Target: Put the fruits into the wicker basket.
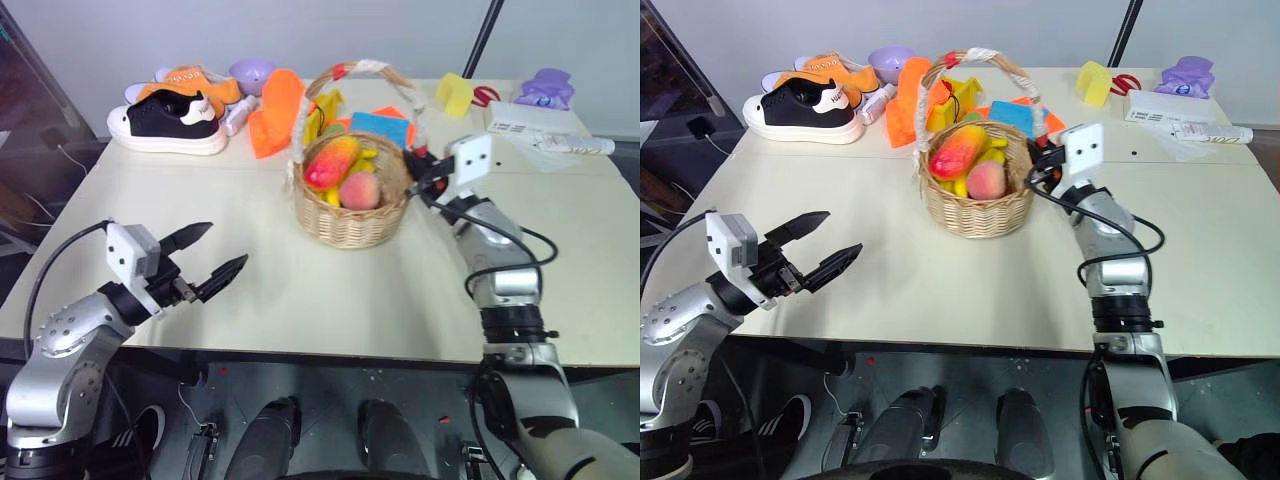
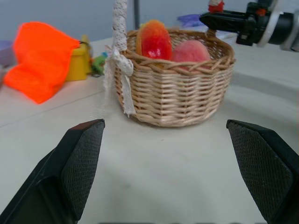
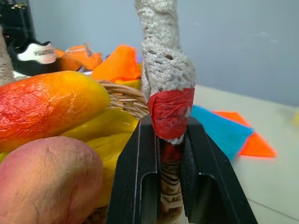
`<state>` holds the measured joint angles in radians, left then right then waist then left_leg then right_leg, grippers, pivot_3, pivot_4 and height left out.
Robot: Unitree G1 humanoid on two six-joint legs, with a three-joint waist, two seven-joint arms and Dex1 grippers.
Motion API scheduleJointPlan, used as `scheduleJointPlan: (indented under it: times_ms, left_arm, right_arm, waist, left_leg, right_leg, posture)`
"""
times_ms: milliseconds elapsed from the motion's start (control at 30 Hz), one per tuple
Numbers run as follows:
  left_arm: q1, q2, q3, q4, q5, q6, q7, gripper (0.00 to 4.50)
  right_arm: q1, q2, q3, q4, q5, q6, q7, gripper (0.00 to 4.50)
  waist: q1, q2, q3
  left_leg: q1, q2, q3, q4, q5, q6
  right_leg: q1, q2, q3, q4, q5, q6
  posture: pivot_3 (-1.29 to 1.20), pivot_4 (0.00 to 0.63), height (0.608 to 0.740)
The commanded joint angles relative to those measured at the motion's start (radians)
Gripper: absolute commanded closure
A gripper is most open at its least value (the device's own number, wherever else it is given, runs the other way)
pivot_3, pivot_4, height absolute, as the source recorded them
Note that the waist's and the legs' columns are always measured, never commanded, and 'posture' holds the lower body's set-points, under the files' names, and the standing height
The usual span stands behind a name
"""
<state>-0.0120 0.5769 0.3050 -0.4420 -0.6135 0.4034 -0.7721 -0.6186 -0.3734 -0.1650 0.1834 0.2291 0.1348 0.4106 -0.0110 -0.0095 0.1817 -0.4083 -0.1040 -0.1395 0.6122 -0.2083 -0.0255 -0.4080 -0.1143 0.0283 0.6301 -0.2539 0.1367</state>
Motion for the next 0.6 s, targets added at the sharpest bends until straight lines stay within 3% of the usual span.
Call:
scheduleJointPlan:
  times_ms: [33, 300, 600]
  left_arm:
    - [-0.079, 0.005, -0.055, 0.055, 0.017, -0.048, -0.050, 0.00]
    - [-0.309, -0.049, -0.195, 0.277, 0.052, -0.125, -0.168, 0.00]
    - [-0.450, -0.090, -0.272, 0.439, 0.090, -0.191, -0.282, 0.00]
  right_arm:
    - [0.042, -0.089, -0.153, -0.131, 0.059, -0.012, -0.026, 4.48]
    - [0.248, -0.235, -0.377, -0.205, -0.005, 0.000, -0.161, 4.48]
    - [0.372, -0.188, -0.531, -0.297, -0.009, 0.089, -0.369, 4.48]
  waist:
    - [0.006, 0.000, 0.000]
    - [-0.002, 0.001, 0.000]
    - [-0.006, 0.004, -0.001]
  left_leg:
    - [0.000, 0.000, 0.000, 0.000, 0.000, 0.000]
    - [0.000, 0.000, 0.000, 0.000, 0.000, 0.000]
    - [0.000, 0.001, 0.001, 0.000, 0.000, 0.000]
  right_leg:
    - [0.000, 0.000, 0.000, 0.000, 0.000, 0.000]
    - [0.001, 0.000, 0.000, 0.000, 0.000, 0.000]
    - [0.000, 0.001, 0.001, 0.001, 0.000, 0.000]
  posture:
    - [0.00, 0.150, 0.740]
    - [0.00, 0.150, 0.740]
    - [0.00, 0.150, 0.740]
